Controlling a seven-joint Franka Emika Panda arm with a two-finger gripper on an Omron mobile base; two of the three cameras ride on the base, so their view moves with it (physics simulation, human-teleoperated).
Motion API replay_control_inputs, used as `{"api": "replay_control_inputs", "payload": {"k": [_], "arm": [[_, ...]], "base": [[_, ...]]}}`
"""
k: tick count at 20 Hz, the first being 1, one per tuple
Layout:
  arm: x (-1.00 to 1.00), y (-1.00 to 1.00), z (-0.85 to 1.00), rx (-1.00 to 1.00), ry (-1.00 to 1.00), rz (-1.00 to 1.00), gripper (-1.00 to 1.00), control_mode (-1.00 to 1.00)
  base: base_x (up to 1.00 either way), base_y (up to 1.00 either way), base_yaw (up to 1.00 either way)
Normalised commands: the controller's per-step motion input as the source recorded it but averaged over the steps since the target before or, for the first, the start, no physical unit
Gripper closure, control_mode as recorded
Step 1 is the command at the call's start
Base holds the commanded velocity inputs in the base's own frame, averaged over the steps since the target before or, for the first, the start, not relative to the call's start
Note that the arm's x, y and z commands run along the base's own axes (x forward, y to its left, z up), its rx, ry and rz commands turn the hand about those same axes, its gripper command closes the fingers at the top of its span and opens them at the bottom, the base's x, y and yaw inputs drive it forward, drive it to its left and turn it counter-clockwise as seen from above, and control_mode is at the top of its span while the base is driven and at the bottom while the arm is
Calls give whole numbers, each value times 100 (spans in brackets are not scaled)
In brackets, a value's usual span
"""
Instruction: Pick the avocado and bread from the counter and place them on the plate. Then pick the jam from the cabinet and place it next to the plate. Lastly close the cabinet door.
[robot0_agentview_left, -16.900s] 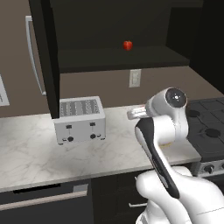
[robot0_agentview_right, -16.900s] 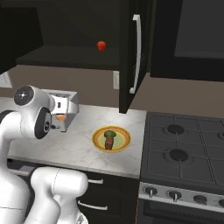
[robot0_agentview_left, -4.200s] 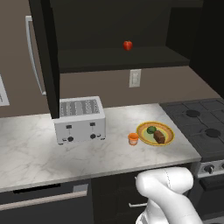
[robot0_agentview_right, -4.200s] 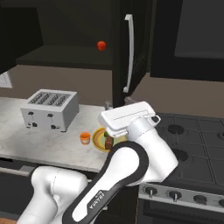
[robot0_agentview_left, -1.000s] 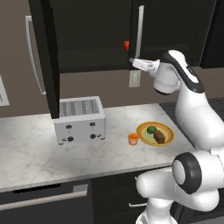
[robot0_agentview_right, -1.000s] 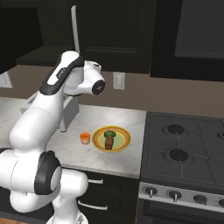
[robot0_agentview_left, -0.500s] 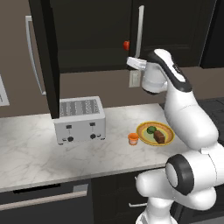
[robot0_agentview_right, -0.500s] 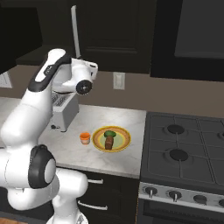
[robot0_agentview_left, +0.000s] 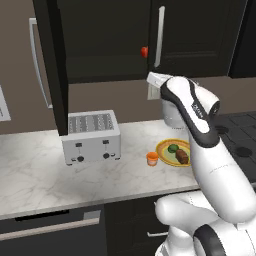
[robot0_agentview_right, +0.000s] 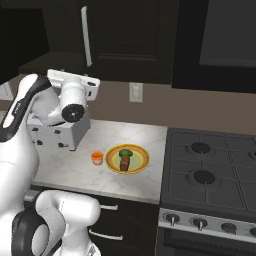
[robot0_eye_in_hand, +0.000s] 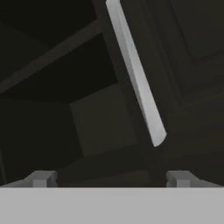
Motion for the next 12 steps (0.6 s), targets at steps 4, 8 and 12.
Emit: {"api": "replay_control_inputs", "payload": {"k": [4,8,12], "arm": [[-98,0,77,0,5,0,-100,-100],[-91,0,75,-2,16,0,-100,-100],[-97,0,71,-5,23,0,-100,-100]], "base": [[0,0,0],[0,0,0],[0,0,0]]}}
